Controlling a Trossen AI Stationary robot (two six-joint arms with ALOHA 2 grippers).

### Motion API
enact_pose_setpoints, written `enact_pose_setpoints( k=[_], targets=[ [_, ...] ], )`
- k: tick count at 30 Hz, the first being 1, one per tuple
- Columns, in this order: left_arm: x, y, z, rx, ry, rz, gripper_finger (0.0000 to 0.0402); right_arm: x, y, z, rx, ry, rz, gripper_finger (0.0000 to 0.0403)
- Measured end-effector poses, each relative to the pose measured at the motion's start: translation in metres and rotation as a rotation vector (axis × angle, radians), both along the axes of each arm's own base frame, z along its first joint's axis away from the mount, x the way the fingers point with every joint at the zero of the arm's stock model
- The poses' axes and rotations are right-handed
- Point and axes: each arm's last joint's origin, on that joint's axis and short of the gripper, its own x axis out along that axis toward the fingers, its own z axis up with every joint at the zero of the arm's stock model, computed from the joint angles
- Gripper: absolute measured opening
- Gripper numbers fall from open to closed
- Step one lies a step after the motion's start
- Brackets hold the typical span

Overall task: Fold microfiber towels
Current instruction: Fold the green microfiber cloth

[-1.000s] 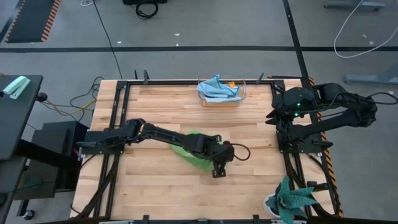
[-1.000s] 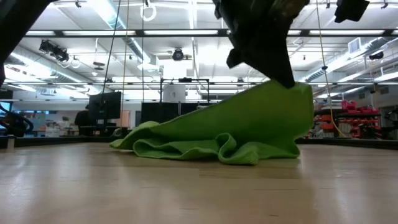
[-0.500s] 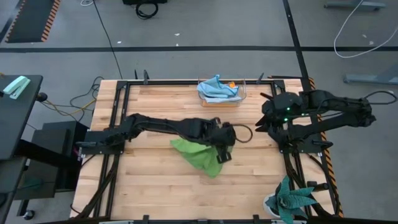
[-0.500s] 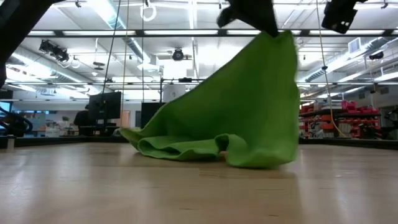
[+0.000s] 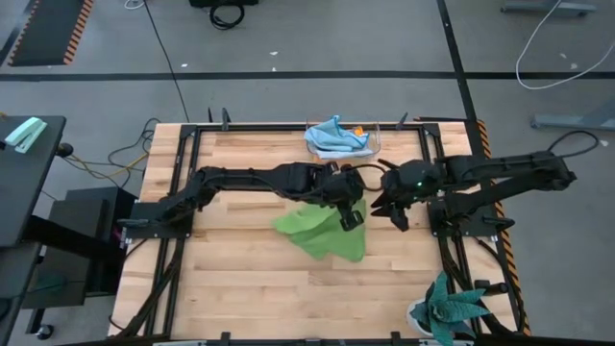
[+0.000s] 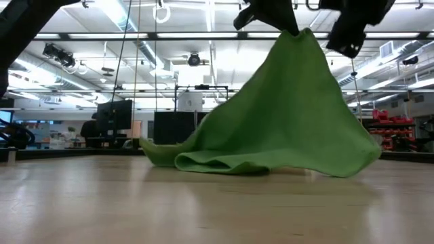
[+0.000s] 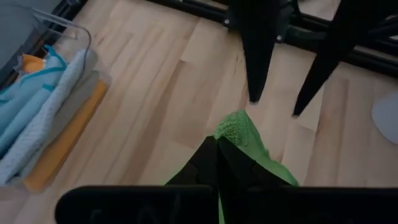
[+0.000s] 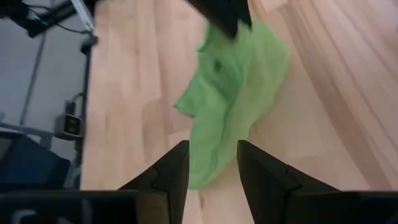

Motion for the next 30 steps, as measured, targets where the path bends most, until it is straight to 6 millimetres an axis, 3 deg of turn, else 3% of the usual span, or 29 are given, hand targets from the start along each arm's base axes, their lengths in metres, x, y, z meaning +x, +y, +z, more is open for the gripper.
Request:
enact_pose_setpoints(
  k=[12, 20, 30],
  targets=[
    [-0.001, 0.010, 0.008, 0.005, -0.033, 0.014, 0.0002, 0.017, -0.001, -0.027, -0.017, 0.115, -0.027, 0.0142],
    [-0.009, 0.013, 0.026, 0.021, -0.092, 0.020, 0.0002, 0.031, 0.000, -0.034, 0.000, 0.120, -0.040, 0.0142],
    [-0.015, 0.022, 0.034, 0.042, -0.101, 0.043, 0.0002, 0.035, 0.008, -0.039, 0.007, 0.147, -0.016, 0.0142]
  ],
)
